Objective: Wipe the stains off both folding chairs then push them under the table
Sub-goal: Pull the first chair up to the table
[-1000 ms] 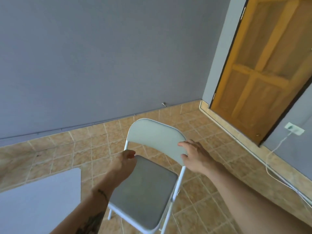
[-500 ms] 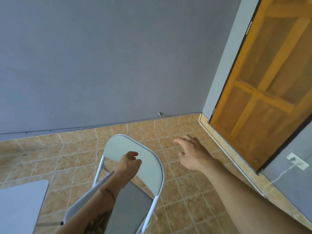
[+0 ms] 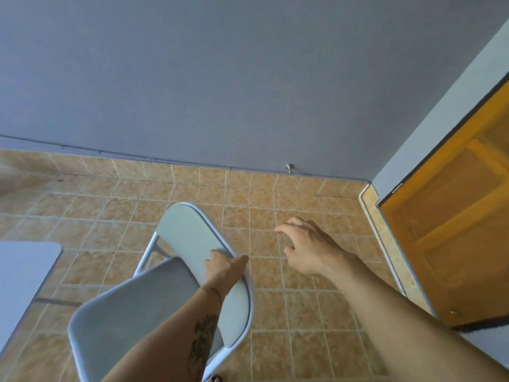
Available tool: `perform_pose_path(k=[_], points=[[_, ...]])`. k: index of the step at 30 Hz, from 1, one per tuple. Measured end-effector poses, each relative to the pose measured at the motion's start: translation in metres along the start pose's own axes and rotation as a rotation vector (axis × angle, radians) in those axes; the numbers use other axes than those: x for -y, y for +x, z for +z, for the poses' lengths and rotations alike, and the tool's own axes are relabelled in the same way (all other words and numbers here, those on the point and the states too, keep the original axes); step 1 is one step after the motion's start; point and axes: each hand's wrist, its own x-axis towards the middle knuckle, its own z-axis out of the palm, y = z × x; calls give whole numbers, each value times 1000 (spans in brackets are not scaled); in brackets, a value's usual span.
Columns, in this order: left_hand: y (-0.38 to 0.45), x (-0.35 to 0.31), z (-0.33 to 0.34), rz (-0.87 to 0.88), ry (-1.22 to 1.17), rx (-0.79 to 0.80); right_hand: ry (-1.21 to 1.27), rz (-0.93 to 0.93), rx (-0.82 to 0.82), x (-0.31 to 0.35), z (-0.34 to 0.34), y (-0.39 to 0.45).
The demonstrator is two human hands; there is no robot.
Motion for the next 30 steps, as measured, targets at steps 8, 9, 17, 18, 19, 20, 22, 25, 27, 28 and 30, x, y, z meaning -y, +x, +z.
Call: perform_pose_path(k=[8, 9, 17, 18, 19, 20, 22, 25, 27, 28, 30], points=[[5, -8, 50, -72, -52, -206, -97, -228, 204, -43, 6, 77], [5, -6, 52, -50, -61, -236, -111, -261, 232, -50, 6, 84], [-7, -8, 48, -37, -64, -304, -276, -472, 368, -62, 7, 112], [-9, -6, 48, -32, -60, -309, -279, -512, 361, -56, 12, 112], [-11, -3, 48, -28, -57, -306, -280, -555, 346, -49, 16, 111], [-13, 0, 48, -25, -44, -297, -282, -595, 330, -41, 20, 111], [-16, 10, 46, -30, -10, -288, -311, -669, 316, -24, 29, 109], [-25, 22, 43, -28, 47, -238, -358, -732, 286, -5, 37, 108], [-33, 35, 36, -20, 74, -191, -410, -768, 279, 8, 43, 109], [-36, 41, 31, -19, 91, -170, -445, -784, 280, 15, 44, 108], [-43, 52, 20, -20, 132, -126, -509, -804, 293, 28, 49, 107]])
